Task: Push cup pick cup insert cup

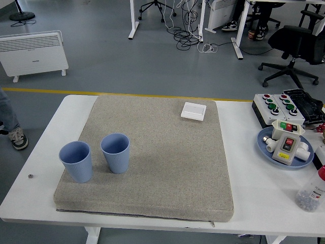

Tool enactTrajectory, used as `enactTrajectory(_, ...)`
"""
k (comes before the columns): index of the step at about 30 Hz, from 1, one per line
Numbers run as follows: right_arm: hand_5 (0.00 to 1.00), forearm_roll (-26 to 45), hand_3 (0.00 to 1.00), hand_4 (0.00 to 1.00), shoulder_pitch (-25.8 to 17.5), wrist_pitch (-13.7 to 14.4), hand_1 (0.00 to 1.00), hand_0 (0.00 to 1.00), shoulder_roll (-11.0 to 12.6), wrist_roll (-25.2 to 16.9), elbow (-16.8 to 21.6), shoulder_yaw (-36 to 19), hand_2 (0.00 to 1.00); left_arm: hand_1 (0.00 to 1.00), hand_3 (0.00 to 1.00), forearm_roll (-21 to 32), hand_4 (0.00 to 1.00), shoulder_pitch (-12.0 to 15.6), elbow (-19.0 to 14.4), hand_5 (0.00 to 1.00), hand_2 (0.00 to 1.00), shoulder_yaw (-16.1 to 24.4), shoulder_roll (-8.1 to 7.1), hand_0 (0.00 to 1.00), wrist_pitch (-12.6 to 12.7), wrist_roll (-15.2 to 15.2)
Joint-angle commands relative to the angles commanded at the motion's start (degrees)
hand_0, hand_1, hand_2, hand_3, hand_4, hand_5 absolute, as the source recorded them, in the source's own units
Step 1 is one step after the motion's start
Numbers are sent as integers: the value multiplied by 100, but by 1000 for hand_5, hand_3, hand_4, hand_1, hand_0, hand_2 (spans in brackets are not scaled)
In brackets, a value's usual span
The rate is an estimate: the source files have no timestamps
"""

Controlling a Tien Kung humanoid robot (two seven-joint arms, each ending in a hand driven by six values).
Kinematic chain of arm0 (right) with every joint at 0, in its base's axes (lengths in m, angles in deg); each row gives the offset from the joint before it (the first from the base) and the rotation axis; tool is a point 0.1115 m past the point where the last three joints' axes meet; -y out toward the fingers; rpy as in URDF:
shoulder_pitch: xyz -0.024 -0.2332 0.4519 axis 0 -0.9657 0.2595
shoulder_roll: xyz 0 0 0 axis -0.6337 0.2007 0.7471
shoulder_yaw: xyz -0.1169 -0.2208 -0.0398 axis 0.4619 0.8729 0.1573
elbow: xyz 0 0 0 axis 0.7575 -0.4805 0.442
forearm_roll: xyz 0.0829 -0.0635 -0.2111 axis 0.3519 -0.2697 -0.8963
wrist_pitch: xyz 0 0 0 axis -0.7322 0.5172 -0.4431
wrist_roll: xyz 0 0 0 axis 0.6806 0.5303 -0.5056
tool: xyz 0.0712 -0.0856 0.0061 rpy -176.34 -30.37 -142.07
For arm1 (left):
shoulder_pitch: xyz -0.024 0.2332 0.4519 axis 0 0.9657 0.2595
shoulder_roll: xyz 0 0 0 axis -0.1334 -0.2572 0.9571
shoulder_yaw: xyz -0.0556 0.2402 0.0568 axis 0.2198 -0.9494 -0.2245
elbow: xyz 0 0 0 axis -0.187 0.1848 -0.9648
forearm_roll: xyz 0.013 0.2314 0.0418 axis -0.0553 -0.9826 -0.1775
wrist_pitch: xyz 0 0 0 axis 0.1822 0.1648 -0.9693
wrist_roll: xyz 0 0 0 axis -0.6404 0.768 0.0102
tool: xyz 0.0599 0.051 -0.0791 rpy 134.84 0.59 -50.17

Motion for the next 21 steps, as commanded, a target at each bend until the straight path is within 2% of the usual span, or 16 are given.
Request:
enactTrajectory(4, 544, -4, 583, 123, 4, -2, 592, 679, 6, 8, 0, 10, 601, 466, 445, -92, 498, 142, 57, 959, 486, -160, -92, 300, -23, 20)
enactTrajectory(5, 544, -6, 583, 123, 5, -2, 592, 679, 7, 9, 0, 11, 600, 468, 439, -95, 522, 163, 73, 998, 479, -182, -105, 310, -25, 25)
enactTrajectory(9, 544, -23, 583, 123, 4, -4, 592, 679, 20, 15, 0, 6, 600, 468, 439, -447, 522, 300, 177, 998, 479, -321, -168, 310, 31, 80)
enactTrajectory(11, 544, -36, 583, 123, 13, -6, 591, 679, 25, 15, 0, 0, 599, 461, 418, -817, 536, 355, 294, 998, 464, -483, -193, 308, 68, 80)
enactTrajectory(15, 544, -36, 583, 123, 23, -6, 591, 679, 25, 13, 0, -3, 599, 461, 418, -1208, 536, 304, 554, 998, 464, -690, -155, 308, 95, 80)
enactTrajectory(17, 547, -35, 583, 122, 27, -6, 591, 679, 25, 13, 0, -3, 599, 471, 429, -1217, 549, 268, 645, 998, 466, -746, -132, 346, 69, 71)
enactTrajectory(21, 547, -31, 583, 122, 37, -5, 591, 679, 29, 12, 0, 1, 599, 471, 429, -1248, 549, 223, 853, 998, 466, -902, -110, 346, -4, -4)
